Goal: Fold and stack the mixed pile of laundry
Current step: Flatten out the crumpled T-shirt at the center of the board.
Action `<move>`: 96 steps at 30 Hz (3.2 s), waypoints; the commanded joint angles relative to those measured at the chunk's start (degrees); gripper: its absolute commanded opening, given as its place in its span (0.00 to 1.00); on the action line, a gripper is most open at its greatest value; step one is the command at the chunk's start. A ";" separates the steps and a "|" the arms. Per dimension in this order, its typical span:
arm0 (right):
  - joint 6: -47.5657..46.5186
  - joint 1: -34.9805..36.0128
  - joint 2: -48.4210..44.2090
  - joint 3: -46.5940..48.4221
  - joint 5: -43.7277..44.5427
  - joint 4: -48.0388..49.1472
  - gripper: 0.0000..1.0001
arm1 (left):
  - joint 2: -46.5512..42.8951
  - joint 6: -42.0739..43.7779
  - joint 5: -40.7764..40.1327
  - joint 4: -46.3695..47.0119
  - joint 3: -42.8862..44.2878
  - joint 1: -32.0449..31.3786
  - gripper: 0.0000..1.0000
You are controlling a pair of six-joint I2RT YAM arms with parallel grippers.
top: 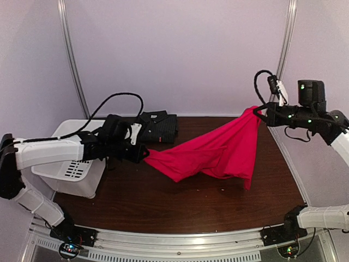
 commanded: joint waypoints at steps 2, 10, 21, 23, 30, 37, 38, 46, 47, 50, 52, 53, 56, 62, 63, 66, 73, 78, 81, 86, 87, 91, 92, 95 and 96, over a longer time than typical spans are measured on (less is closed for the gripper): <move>-4.57 -0.34 -2.16 13.99 13.54 -6.00 0.00 | -16.43 7.10 1.44 2.31 -3.76 1.35 0.00; -6.80 -2.44 17.07 14.02 14.31 3.46 0.00 | -10.31 2.40 1.97 -1.66 -3.78 4.82 0.00; -4.81 -2.36 37.25 10.70 11.75 5.82 0.59 | -3.44 -0.56 -13.78 -9.03 -1.97 6.59 0.51; -3.87 -2.36 32.47 4.91 9.92 6.79 0.62 | -4.49 2.51 -9.48 -4.49 -2.26 4.09 0.62; 5.31 1.24 13.78 -17.42 -5.66 11.62 0.59 | 7.64 6.72 -4.12 2.35 6.03 -8.34 0.63; 11.23 2.37 8.27 -31.18 -2.25 13.66 0.58 | 26.48 3.29 -6.77 1.19 23.18 -11.90 0.63; 11.56 2.38 8.55 -32.26 -1.74 14.08 0.59 | 28.63 3.16 -7.77 0.47 25.64 -11.88 0.63; 12.26 2.30 13.74 -35.67 -1.09 17.27 0.59 | 40.04 6.14 -9.43 -6.75 38.98 -8.95 0.66; 12.26 2.28 14.53 -35.73 -1.25 17.58 0.59 | 40.69 6.14 -7.83 -6.90 39.29 -8.13 0.65; 12.35 2.27 16.43 -36.28 -1.80 18.85 0.60 | 41.30 6.78 -3.86 -5.67 38.01 -6.59 0.62; 12.36 2.30 17.21 -36.56 -1.97 19.45 0.60 | 41.72 7.74 -2.68 -5.30 37.77 -6.29 0.59; 12.28 2.23 17.49 -36.66 -1.98 19.54 0.61 | 42.02 8.18 -2.21 -5.29 37.77 -6.16 0.57; 12.06 2.30 18.47 -36.79 -2.10 19.69 0.61 | 42.65 9.21 0.77 -4.56 37.47 -5.92 0.54; 11.31 2.29 20.06 -37.08 -2.09 19.80 0.60 | 42.68 10.93 4.25 -2.68 37.22 -5.93 0.47; 11.31 2.26 20.07 -37.15 -2.06 19.94 0.60 | 42.85 11.05 4.39 -2.35 37.35 -5.93 0.47; 11.39 2.29 20.36 -37.33 -1.90 20.08 0.59 | 44.53 12.13 4.54 -3.02 39.74 -5.81 0.45; 11.33 2.29 21.50 -37.20 -0.09 20.03 0.53 | 48.50 13.78 5.18 -5.81 43.94 -5.43 0.28; 11.67 2.29 21.17 -36.51 2.15 19.10 0.18 | 40.37 15.02 6.42 -5.17 36.97 -6.12 0.00; 11.87 2.13 19.46 -35.80 3.93 17.63 0.00 | 29.76 16.33 7.53 -3.08 27.79 -7.30 0.00; 12.20 1.39 14.50 -33.48 6.61 14.45 0.00 | 14.99 16.67 10.48 -2.90 13.79 -8.20 0.00; 12.07 1.11 13.86 -32.87 6.86 13.90 0.00 | 12.71 16.61 10.66 -3.64 11.69 -8.21 0.00; 10.15 -0.18 14.12 -30.11 5.62 12.35 0.00 | 4.43 15.46 10.92 -3.89 3.89 -8.17 0.00; 9.46 -0.37 14.61 -29.32 4.80 12.08 0.00 | 2.90 15.00 10.54 -3.93 2.88 -8.21 0.00; 7.10 -0.47 16.67 -26.66 2.57 10.65 0.00 | 0.60 14.98 9.71 -5.24 2.52 -8.20 0.00; 6.57 -0.51 17.25 -25.71 2.36 10.18 0.00 | 0.52 14.79 8.54 -5.70 2.83 -8.21 0.00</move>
